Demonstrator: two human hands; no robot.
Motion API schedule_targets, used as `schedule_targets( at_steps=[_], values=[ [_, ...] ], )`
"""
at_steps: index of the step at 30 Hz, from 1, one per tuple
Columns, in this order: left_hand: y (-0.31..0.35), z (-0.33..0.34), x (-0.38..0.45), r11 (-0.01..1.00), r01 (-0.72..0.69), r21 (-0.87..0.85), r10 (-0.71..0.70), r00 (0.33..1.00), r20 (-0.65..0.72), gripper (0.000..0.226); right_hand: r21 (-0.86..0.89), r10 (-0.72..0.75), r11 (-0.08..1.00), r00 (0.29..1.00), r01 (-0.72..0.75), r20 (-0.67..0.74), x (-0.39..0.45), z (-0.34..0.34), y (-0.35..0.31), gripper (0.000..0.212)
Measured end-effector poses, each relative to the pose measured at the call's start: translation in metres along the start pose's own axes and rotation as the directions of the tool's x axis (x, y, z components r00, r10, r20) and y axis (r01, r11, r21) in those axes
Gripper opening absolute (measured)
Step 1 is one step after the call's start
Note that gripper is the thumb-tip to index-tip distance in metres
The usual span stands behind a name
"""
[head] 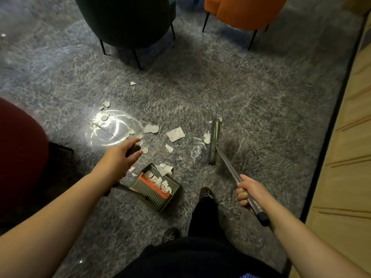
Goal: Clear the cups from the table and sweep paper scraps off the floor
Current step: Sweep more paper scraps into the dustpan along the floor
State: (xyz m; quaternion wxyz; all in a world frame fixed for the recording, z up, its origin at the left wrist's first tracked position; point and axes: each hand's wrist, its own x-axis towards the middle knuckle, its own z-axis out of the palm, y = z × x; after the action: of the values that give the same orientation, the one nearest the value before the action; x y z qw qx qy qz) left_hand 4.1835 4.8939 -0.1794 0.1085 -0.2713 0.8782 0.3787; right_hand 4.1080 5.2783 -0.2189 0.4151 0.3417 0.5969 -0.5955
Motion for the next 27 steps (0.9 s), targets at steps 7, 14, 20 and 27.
schedule_targets(
  at_steps=[7,14,20,27],
  values=[
    [0.049,0.014,0.055,1.0,0.017,-0.007,-0.018,0.999,-0.043,0.046,-0.077,0.049,0.996,0.999,-0.049,0.004,0.047,-0.021,-0.085,0.062],
    [0.088,0.034,0.11,0.998,0.009,-0.066,-0.013,0.998,-0.058,0.047,-0.139,0.084,0.987,0.996,-0.085,-0.013,0.093,-0.036,-0.158,0.063],
    [0.098,0.026,0.14,0.998,0.068,0.007,-0.068,0.996,-0.066,0.047,-0.165,0.079,0.983,0.997,-0.081,-0.02,0.137,-0.035,-0.213,0.063],
    [0.109,0.03,0.149,0.992,0.081,0.098,-0.075,0.995,-0.065,0.049,-0.216,0.081,0.972,0.995,-0.093,-0.062,0.191,-0.015,-0.262,0.058]
  ],
)
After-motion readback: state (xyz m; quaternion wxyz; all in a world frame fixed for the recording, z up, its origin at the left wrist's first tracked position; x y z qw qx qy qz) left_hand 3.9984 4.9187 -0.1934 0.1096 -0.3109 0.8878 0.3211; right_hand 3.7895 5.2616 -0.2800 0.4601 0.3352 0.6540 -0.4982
